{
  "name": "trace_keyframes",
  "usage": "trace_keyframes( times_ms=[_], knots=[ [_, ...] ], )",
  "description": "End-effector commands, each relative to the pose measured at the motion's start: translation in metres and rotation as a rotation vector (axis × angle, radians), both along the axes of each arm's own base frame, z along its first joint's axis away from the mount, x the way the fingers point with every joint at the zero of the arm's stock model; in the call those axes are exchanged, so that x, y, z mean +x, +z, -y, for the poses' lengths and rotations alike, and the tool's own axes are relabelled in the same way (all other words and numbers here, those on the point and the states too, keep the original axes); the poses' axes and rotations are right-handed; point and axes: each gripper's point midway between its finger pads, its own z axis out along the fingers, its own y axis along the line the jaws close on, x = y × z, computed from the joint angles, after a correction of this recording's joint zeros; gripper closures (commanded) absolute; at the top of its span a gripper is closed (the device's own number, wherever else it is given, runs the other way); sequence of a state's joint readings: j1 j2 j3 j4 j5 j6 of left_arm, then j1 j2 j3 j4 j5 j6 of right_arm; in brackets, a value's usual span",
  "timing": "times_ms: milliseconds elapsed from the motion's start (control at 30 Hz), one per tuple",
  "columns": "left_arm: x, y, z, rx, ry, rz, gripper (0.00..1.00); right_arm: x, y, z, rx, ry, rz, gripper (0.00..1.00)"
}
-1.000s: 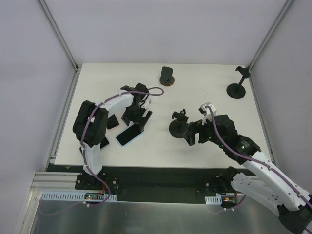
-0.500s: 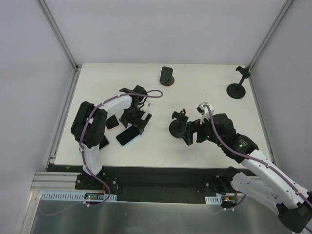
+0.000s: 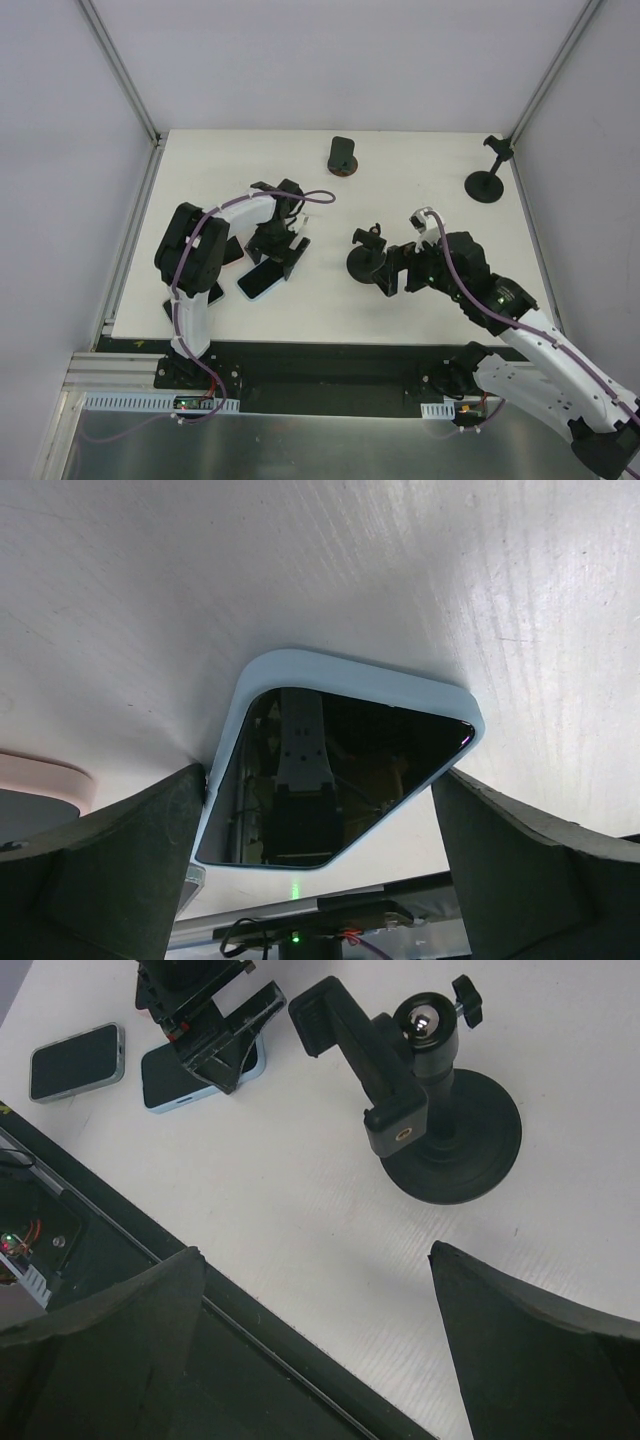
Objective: Place the phone on the phone stand
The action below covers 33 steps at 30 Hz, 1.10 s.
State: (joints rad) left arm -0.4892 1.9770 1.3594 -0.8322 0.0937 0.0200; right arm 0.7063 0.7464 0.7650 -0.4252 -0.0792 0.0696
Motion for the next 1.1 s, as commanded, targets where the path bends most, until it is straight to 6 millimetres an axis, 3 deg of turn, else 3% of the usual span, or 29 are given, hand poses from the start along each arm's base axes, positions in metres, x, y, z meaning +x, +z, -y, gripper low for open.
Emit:
trace_keyframes(
  times_ms=[0, 100, 133, 167, 400, 467, 500, 533, 567, 600, 667, 767, 900, 1067],
  knots=[
    [-0.019, -0.02, -0.001, 0.002, -0.011, -0.111, 0.16, 0.0, 0.023, 0.008, 0.043, -0.052, 0.04, 0.04],
    [-0.02, -0.021, 0.005, -0.002, -0.023, -0.121, 0.27, -0.003, 0.029, 0.01, 0.069, -0.058, 0.046, 0.04],
    [-0.021, -0.021, 0.006, -0.001, -0.023, -0.128, 0.37, -0.004, 0.03, 0.01, 0.077, -0.057, 0.043, 0.04],
    [-0.02, -0.019, 0.009, -0.005, -0.024, -0.124, 0.4, -0.004, 0.03, 0.009, 0.082, -0.052, 0.043, 0.04],
    [-0.022, -0.007, 0.026, -0.029, -0.047, -0.09, 0.58, -0.001, 0.0, -0.001, 0.04, -0.06, -0.067, 0.04],
    [-0.022, -0.005, 0.028, -0.028, -0.054, -0.078, 0.58, -0.002, -0.004, -0.007, 0.04, -0.043, -0.088, 0.04],
    [-0.021, -0.001, 0.028, -0.027, -0.058, -0.062, 0.53, 0.0, -0.008, -0.009, 0.027, -0.042, -0.094, 0.04],
    [-0.021, -0.001, 0.025, -0.011, -0.063, -0.053, 0.42, 0.0, -0.008, -0.01, 0.024, -0.042, -0.096, 0.04],
    [-0.02, 0.0, 0.024, -0.005, -0.063, -0.044, 0.21, 0.001, -0.008, -0.011, 0.022, -0.04, -0.091, 0.04],
    [-0.019, 0.003, 0.024, -0.005, -0.064, -0.033, 0.13, 0.003, -0.007, -0.012, 0.023, -0.042, -0.086, 0.04],
    [-0.019, 0.004, 0.023, -0.005, -0.064, -0.026, 0.07, 0.004, -0.003, -0.012, 0.029, -0.043, -0.077, 0.04],
    [-0.019, -0.001, 0.025, -0.009, -0.062, -0.043, 0.1, 0.004, -0.001, -0.011, 0.029, -0.044, -0.066, 0.04],
    [-0.019, -0.016, 0.023, 0.04, -0.034, -0.074, 0.3, 0.007, 0.001, -0.007, 0.015, -0.061, -0.047, 0.04],
    [-0.004, -0.009, 0.031, 0.039, 0.008, -0.028, 0.45, 0.007, 0.007, -0.007, 0.028, -0.062, -0.035, 0.04]
  ],
)
